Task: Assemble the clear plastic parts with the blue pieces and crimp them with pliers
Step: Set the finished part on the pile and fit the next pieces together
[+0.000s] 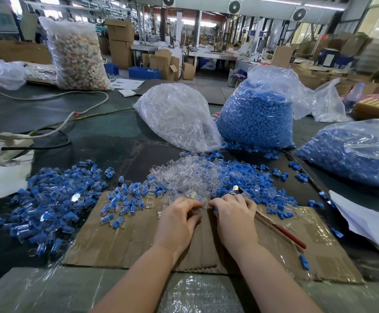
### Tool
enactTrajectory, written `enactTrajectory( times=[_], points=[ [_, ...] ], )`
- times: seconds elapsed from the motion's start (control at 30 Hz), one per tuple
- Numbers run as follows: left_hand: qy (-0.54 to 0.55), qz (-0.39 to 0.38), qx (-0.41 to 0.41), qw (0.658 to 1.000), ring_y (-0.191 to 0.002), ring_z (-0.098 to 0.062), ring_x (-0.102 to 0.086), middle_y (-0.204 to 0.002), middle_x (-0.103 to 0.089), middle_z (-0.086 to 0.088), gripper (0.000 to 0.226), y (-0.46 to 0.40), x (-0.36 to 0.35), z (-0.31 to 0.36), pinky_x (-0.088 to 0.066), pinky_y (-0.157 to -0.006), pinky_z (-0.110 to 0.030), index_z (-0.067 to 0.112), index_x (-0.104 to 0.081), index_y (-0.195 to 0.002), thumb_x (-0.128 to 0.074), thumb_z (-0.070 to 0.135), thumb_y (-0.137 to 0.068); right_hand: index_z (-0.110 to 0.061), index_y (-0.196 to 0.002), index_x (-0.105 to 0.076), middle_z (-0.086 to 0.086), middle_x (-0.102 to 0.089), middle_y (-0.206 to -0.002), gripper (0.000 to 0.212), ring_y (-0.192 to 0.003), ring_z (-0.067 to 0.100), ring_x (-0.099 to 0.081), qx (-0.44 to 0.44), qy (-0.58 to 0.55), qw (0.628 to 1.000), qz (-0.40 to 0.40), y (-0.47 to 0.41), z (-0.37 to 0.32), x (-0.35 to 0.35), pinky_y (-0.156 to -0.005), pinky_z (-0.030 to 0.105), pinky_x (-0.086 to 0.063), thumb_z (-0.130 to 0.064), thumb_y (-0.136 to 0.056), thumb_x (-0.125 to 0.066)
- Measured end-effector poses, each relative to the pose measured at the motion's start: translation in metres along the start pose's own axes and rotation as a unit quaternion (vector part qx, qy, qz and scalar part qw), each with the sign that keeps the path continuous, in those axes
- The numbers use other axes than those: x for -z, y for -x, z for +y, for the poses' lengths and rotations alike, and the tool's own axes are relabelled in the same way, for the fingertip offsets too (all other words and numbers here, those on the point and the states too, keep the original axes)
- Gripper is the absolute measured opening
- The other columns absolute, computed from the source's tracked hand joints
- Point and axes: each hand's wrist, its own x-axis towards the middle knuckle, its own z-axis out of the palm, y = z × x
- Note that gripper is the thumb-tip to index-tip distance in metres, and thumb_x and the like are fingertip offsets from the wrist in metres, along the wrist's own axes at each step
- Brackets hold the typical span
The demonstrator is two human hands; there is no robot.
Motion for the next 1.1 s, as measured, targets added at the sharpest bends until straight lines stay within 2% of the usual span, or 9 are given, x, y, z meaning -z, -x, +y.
enactTrajectory(
  times=[0.2, 0.3, 0.4, 0.53, 0.77, 0.87, 0.93, 1.03, 1.1],
  points=[
    [0.033, 0.011, -0.005, 0.999, -0.075, 0.004, -0.053, -0.083, -0.057, 0.016, 0.014, 0.0, 0.001, 0.003, -0.037, -0.074, 0.001, 0.015, -0.072, -0.094, -0.071, 0.02, -0.081, -0.029, -0.089, -0.061, -0.013, -0.061, -0.092, 0.019, -0.101, 0.013, -0.048, -0.014, 0.001, 0.999, 0.047, 0.008, -0.002, -0.001, -0.096, 0.034, -0.017, -0.016, -0.093, -0.048],
    [0.031, 0.007, -0.007, 0.999, -0.076, 0.002, -0.054, -0.081, -0.054, 0.019, 0.01, 0.0, 0.002, 0.003, -0.038, -0.074, 0.0, 0.014, -0.072, -0.091, -0.069, 0.013, -0.082, -0.021, -0.076, -0.066, -0.008, -0.065, -0.074, 0.015, -0.081, 0.019, -0.056, -0.012, -0.053, 0.992, 0.114, 0.013, -0.004, 0.001, -0.082, 0.034, -0.026, -0.006, -0.08, -0.067],
    [0.047, 0.002, -0.002, 0.999, -0.079, 0.004, -0.056, -0.087, -0.051, 0.02, 0.02, 0.0, 0.002, 0.003, -0.043, -0.081, -0.004, 0.012, -0.069, -0.102, -0.068, 0.008, -0.082, -0.014, -0.078, -0.068, -0.002, -0.066, -0.073, 0.017, -0.071, 0.021, -0.061, 0.028, -0.123, 0.979, 0.158, 0.019, -0.004, 0.001, -0.07, 0.033, -0.047, 0.001, -0.072, -0.073],
    [0.056, -0.011, 0.008, 0.998, -0.085, 0.008, -0.054, -0.095, -0.045, 0.021, 0.039, 0.001, 0.0, 0.002, -0.038, -0.083, 0.001, 0.011, -0.059, -0.123, -0.066, 0.008, -0.084, -0.009, -0.085, -0.071, 0.001, -0.068, -0.081, 0.02, -0.074, 0.021, -0.064, 0.02, -0.173, 0.968, 0.181, 0.023, -0.001, 0.0, -0.064, 0.029, -0.052, 0.005, -0.071, -0.073],
    [0.048, -0.036, 0.003, 0.998, -0.086, 0.002, -0.055, -0.092, -0.047, 0.016, 0.018, 0.001, 0.001, 0.002, -0.042, -0.086, -0.005, 0.013, -0.067, -0.102, -0.066, 0.01, -0.084, -0.009, -0.09, -0.072, 0.002, -0.066, -0.085, 0.016, -0.074, 0.02, -0.064, 0.007, -0.194, 0.964, 0.18, 0.027, -0.003, -0.002, -0.067, 0.026, -0.05, -0.001, -0.076, -0.072],
    [0.054, -0.037, 0.0, 0.998, -0.084, -0.003, -0.057, -0.09, -0.051, 0.012, 0.014, 0.0, 0.001, 0.004, -0.046, -0.084, -0.012, 0.012, -0.069, -0.097, -0.067, 0.013, -0.083, -0.008, -0.09, -0.072, 0.005, -0.065, -0.084, 0.014, -0.077, 0.023, -0.062, -0.013, -0.176, 0.967, 0.186, 0.028, -0.004, -0.002, -0.071, 0.03, -0.05, -0.006, -0.079, -0.063],
    [0.04, -0.037, -0.005, 0.998, -0.082, -0.002, -0.055, -0.089, -0.052, 0.012, 0.013, 0.0, 0.001, 0.003, -0.043, -0.079, -0.007, 0.013, -0.069, -0.096, -0.067, 0.015, -0.084, -0.008, -0.092, -0.071, 0.006, -0.065, -0.087, 0.015, -0.082, 0.025, -0.061, -0.045, -0.158, 0.971, 0.175, 0.027, -0.003, -0.004, -0.075, 0.031, -0.048, -0.005, -0.081, -0.062],
    [0.008, -0.048, -0.017, 0.999, -0.082, 0.001, -0.052, -0.092, -0.054, 0.014, 0.019, 0.001, 0.001, 0.002, -0.035, -0.075, 0.001, 0.017, -0.067, -0.106, -0.063, 0.017, -0.087, -0.013, -0.1, -0.066, 0.003, -0.063, -0.098, 0.016, -0.093, 0.022, -0.057, -0.072, -0.123, 0.982, 0.121, 0.026, -0.003, -0.007, -0.082, 0.027, -0.042, -0.008, -0.087, -0.058],
    [-0.018, -0.058, -0.025, 0.998, -0.09, -0.003, -0.05, -0.099, -0.056, 0.011, 0.029, 0.001, 0.001, 0.001, -0.032, -0.08, -0.001, 0.02, -0.062, -0.118, -0.061, 0.018, -0.089, -0.017, -0.102, -0.061, 0.0, -0.062, -0.101, 0.016, -0.096, 0.018, -0.055, -0.068, -0.099, 0.987, 0.102, 0.026, -0.004, -0.008, -0.083, 0.025, -0.039, -0.01, -0.09, -0.053]
  ],
)
